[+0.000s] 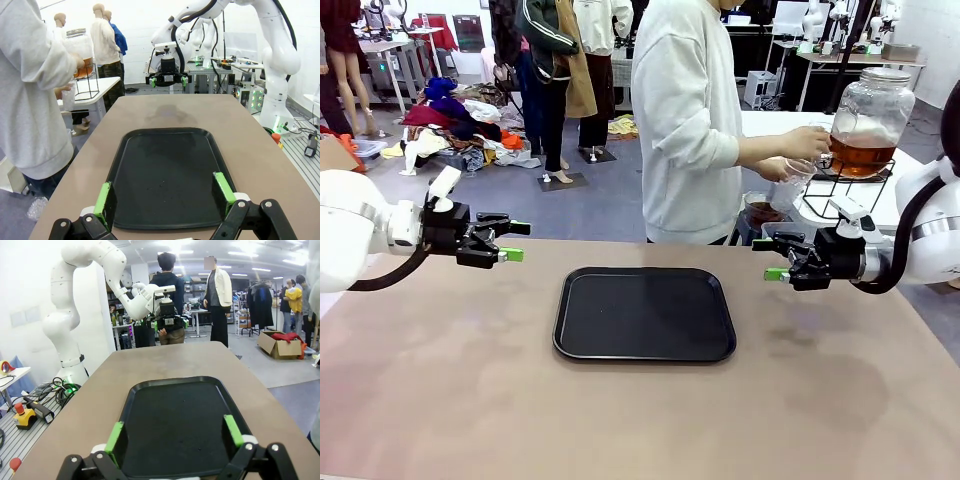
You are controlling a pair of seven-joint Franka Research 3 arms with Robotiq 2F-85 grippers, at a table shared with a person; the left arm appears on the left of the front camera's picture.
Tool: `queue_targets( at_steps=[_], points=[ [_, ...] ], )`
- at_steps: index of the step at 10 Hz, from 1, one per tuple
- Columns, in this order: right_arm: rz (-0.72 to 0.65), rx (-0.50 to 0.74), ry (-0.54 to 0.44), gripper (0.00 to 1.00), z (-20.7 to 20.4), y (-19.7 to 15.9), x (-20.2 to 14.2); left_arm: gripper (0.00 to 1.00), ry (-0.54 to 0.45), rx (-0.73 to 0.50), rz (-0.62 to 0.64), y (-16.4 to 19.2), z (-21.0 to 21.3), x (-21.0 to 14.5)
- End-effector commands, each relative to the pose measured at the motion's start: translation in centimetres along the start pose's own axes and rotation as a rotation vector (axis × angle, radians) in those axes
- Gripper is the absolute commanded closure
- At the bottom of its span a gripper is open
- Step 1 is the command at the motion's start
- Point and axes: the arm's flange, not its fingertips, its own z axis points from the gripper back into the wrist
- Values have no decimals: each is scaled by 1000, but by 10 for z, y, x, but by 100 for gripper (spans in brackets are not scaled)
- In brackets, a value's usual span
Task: Pour the drink into the iced cup.
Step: Open the gripper to release the iced cup you were holding.
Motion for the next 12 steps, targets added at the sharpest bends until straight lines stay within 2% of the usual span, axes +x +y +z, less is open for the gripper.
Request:
queue_targets(
  at_steps=[1,12],
  points=[
    [-5,4,0,0,0,-2,4,0,-8,8,4,0,0,2],
    [-5,4,0,0,0,-2,4,0,-8,8,4,0,0,2]
  ],
)
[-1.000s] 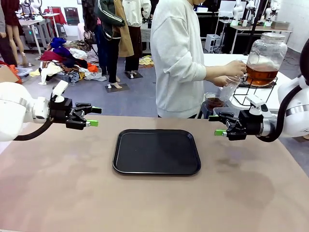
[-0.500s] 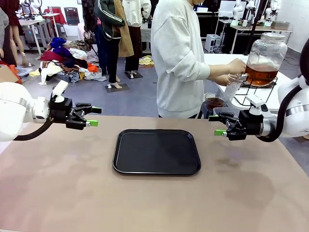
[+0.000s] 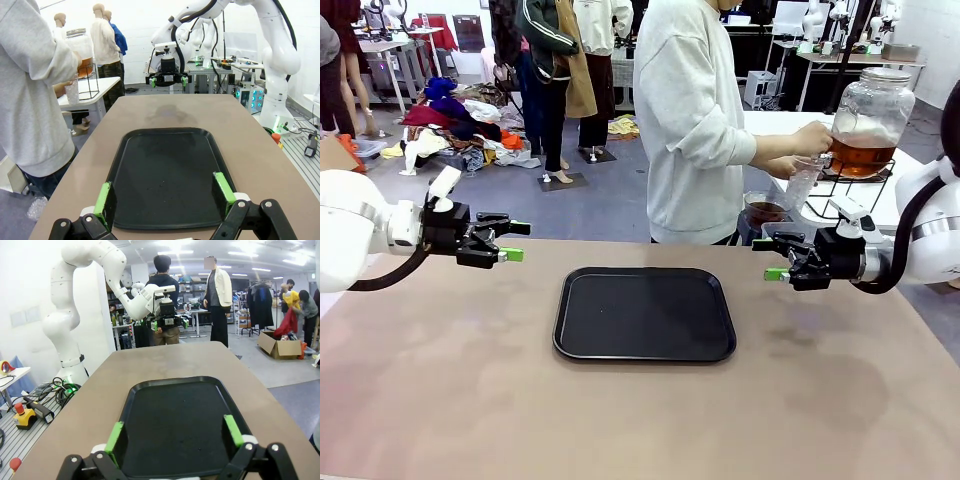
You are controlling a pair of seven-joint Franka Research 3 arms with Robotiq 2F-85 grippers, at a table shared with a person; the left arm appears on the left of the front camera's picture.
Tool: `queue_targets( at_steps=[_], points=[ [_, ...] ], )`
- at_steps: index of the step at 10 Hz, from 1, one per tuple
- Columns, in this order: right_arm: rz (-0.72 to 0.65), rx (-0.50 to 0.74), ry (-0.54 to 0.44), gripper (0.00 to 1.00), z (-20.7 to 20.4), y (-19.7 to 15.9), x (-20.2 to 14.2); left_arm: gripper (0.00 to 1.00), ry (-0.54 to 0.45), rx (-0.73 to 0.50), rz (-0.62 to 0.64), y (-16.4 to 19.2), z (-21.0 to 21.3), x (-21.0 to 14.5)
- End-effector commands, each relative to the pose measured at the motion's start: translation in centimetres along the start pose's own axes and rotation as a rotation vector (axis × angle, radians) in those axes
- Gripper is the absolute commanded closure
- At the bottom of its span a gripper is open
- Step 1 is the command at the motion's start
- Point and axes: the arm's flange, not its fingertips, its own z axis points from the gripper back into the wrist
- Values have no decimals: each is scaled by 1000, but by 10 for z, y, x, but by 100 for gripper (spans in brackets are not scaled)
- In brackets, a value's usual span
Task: Pour the drink into the iced cup.
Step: Open the gripper to release the iced cup you were holding.
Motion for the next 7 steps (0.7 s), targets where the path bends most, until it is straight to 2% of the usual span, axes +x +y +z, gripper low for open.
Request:
queue_targets(
  at_steps=[1,7],
  points=[
    [-5,4,0,0,0,-2,4,0,-8,8,4,0,0,2],
    [-5,4,0,0,0,-2,4,0,-8,8,4,0,0,2]
  ],
)
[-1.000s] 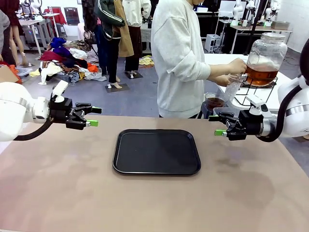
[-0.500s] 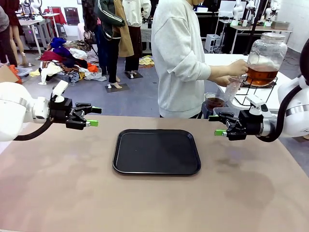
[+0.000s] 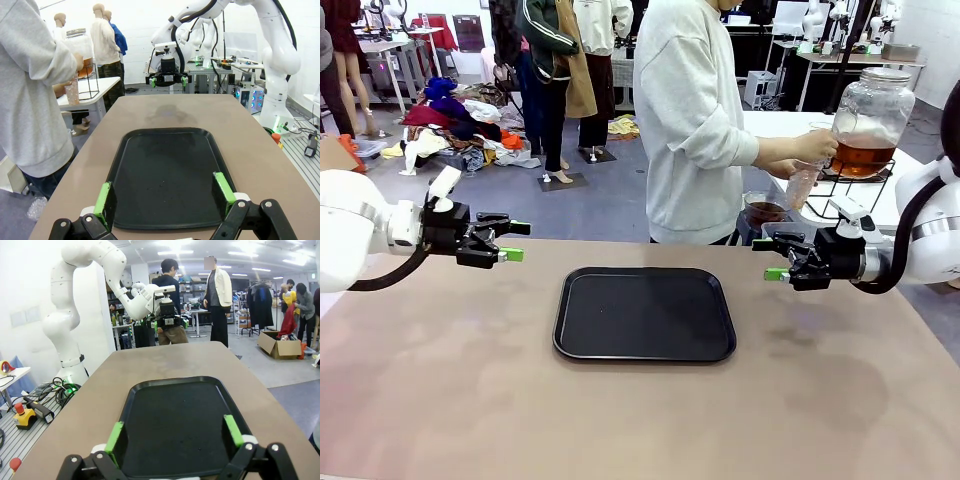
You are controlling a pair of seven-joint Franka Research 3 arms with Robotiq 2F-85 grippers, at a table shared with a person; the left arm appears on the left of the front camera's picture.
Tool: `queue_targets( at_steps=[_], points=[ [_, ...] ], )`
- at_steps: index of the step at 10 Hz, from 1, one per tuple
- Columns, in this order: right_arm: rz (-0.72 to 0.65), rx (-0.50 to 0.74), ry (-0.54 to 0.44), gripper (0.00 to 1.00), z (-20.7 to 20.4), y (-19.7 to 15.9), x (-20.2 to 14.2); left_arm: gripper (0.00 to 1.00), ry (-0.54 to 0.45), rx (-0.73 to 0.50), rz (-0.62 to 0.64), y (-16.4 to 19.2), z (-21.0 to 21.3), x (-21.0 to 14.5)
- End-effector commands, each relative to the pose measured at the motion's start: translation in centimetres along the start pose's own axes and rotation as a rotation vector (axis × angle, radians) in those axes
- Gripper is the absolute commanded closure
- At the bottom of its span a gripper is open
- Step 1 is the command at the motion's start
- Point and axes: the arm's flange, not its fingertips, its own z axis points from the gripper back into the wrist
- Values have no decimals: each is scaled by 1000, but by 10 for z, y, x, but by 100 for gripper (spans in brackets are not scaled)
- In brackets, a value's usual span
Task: Pour the drink into the iced cup.
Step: Open the gripper to release the iced cup you were holding.
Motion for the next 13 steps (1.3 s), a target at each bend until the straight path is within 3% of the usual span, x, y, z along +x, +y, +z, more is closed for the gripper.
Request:
queue_targets(
  at_steps=[1,13],
  points=[
    [-5,4,0,0,0,-2,4,0,-8,8,4,0,0,2],
    [-5,4,0,0,0,-2,4,0,-8,8,4,0,0,2]
  ],
)
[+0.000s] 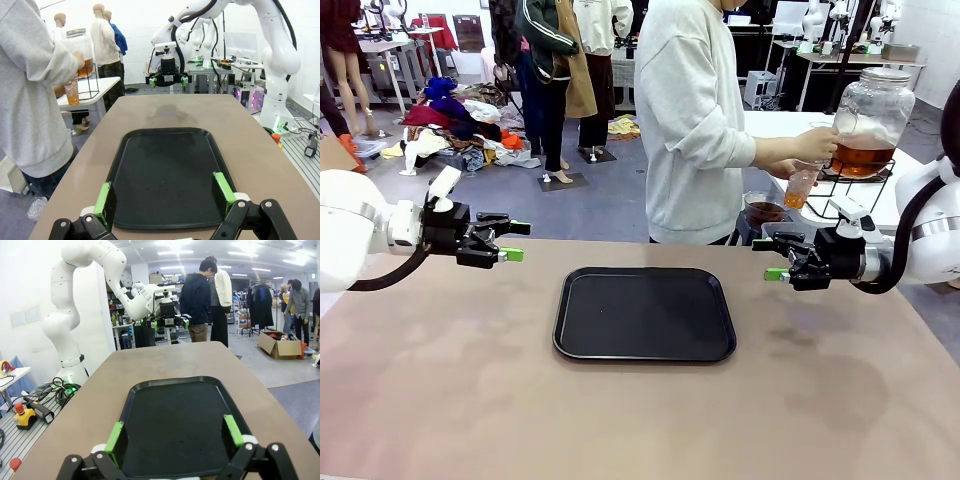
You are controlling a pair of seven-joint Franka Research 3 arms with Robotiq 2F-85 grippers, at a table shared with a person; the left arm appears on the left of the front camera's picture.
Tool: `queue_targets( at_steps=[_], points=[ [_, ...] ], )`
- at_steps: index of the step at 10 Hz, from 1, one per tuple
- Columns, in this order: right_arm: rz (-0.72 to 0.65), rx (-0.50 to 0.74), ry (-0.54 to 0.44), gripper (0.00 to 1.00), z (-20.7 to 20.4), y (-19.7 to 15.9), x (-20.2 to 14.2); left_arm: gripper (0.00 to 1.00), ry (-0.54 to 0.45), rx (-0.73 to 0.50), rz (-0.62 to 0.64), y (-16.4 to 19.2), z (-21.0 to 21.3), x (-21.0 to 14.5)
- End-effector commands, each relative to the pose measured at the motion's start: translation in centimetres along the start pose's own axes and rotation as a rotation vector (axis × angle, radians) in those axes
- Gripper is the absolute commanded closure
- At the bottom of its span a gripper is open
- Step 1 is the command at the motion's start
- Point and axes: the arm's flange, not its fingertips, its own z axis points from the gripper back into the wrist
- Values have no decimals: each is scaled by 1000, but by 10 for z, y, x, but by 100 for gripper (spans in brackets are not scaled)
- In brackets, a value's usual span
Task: Pour the drink into the iced cup.
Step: Open the gripper to release the iced cup you were holding.
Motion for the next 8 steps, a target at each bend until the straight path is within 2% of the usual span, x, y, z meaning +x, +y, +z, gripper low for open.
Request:
queue_targets(
  at_steps=[1,8],
  points=[
    [-5,4,0,0,0,-2,4,0,-8,8,4,0,0,2],
    [-5,4,0,0,0,-2,4,0,-8,8,4,0,0,2]
  ],
)
